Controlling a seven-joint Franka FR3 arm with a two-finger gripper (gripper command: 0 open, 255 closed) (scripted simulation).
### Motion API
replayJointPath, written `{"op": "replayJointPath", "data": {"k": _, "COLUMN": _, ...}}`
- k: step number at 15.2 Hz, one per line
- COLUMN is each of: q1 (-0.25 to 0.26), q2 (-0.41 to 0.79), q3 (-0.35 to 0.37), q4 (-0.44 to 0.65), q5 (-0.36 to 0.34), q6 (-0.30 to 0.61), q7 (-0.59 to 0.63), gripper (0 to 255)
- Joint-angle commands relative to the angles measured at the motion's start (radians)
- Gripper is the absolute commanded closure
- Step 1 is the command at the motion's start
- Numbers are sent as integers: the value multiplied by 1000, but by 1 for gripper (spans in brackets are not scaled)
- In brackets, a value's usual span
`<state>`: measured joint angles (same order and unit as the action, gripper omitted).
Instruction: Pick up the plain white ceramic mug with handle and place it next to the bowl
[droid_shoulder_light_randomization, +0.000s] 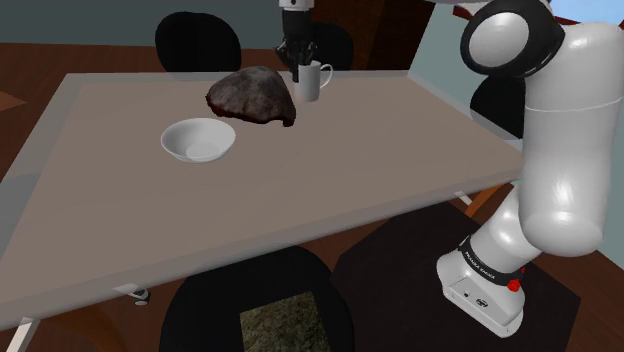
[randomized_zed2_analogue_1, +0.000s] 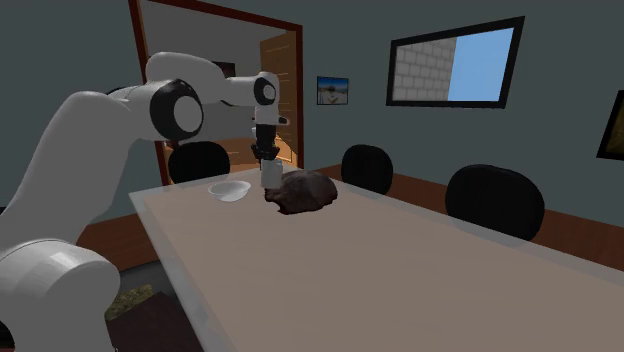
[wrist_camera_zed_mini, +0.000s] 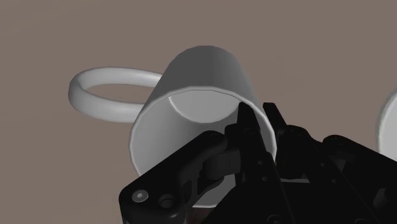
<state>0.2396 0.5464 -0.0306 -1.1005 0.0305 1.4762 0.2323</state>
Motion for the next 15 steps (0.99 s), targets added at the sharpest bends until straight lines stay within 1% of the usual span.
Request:
{"op": "replayJointPath", "data": {"k": 1, "q1": 25, "q2": 46, "q3": 10, "q4": 62, "q5": 2, "q6": -15, "q7": 36, "gripper": 255}}
{"op": "replayJointPath", "data": {"k": 3, "q1": 53, "q2": 94, "q3": 19, "q4": 136, "q5": 3, "q6": -40, "q7": 74, "gripper": 255}}
{"op": "replayJointPath", "data": {"k": 5, "q1": 81, "q2": 157, "q3": 28, "q4": 235, "q5": 5, "q6": -76, "q7": 111, "gripper": 255}}
{"op": "replayJointPath", "data": {"k": 6, "q1": 96, "q2": 196, "q3": 32, "q4": 300, "q5": 5, "q6": -100, "q7": 129, "gripper": 255}}
{"op": "replayJointPath", "data": {"k": 7, "q1": 111, "q2": 251, "q3": 36, "q4": 393, "q5": 5, "q6": -137, "q7": 149, "gripper": 255}}
{"op": "replayJointPath", "data": {"k": 10, "q1": 111, "q2": 212, "q3": 35, "q4": 282, "q5": 6, "q6": -66, "q7": 146, "gripper": 255}}
{"op": "replayJointPath", "data": {"k": 15, "q1": 112, "q2": 179, "q3": 34, "q4": 159, "q5": 6, "q6": 25, "q7": 143, "gripper": 255}}
